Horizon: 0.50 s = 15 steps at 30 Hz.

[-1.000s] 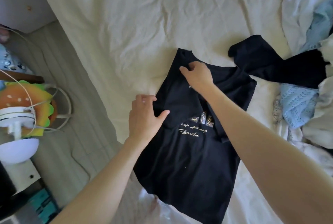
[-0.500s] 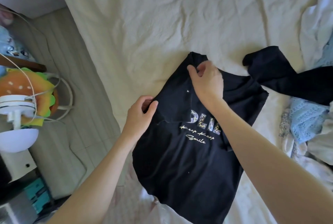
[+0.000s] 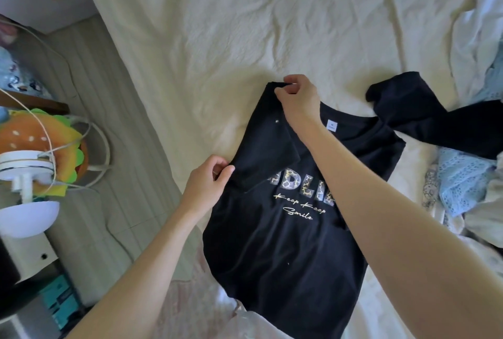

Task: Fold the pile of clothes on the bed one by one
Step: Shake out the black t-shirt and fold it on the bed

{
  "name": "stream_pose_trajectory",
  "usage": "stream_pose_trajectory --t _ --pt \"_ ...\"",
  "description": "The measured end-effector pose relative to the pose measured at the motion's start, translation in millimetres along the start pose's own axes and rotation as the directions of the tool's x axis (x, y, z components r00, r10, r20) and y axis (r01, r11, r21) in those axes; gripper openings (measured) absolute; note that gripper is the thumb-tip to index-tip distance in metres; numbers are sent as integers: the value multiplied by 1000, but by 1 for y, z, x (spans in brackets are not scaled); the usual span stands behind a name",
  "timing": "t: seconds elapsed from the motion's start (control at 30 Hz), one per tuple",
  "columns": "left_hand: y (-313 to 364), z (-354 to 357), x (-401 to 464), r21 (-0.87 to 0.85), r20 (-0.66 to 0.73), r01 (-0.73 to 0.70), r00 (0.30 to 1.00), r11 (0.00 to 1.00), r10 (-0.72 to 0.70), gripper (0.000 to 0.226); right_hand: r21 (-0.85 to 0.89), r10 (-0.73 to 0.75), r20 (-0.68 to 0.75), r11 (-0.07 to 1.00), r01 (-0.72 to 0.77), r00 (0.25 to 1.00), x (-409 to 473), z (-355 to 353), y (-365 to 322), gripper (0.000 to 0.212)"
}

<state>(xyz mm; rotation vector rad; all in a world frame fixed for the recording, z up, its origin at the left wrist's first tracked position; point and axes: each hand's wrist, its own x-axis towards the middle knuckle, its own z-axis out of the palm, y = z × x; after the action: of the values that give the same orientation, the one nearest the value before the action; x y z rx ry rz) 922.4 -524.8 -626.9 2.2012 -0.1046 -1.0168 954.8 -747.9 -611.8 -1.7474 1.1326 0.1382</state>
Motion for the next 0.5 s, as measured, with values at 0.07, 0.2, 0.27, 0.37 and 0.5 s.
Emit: stream_pose_trajectory --t 0.07,0.2,0.27,0.37,0.5 --pt "-3 4 -2 -1 -7 -18 1000 1000 18 15 -115 -123 -114 987 110 986 -20 -1 10 36" --pt "-14 7 -7 -114 80 45 996 992 -36 30 -479 -498 -104 784 396 861 -87 3 50 38" --pt "-24 7 -11 -174 86 53 996 983 -38 22 -581 -566 84 641 502 820 -120 7 79 40" --pt "-40 5 -21 -196 -19 8 1000 981 -12 7 -622 -449 250 604 498 858 -156 9 114 46" --pt "-63 1 -32 -204 164 83 985 975 -50 3 -569 -328 95 757 322 940 -179 2 134 42"
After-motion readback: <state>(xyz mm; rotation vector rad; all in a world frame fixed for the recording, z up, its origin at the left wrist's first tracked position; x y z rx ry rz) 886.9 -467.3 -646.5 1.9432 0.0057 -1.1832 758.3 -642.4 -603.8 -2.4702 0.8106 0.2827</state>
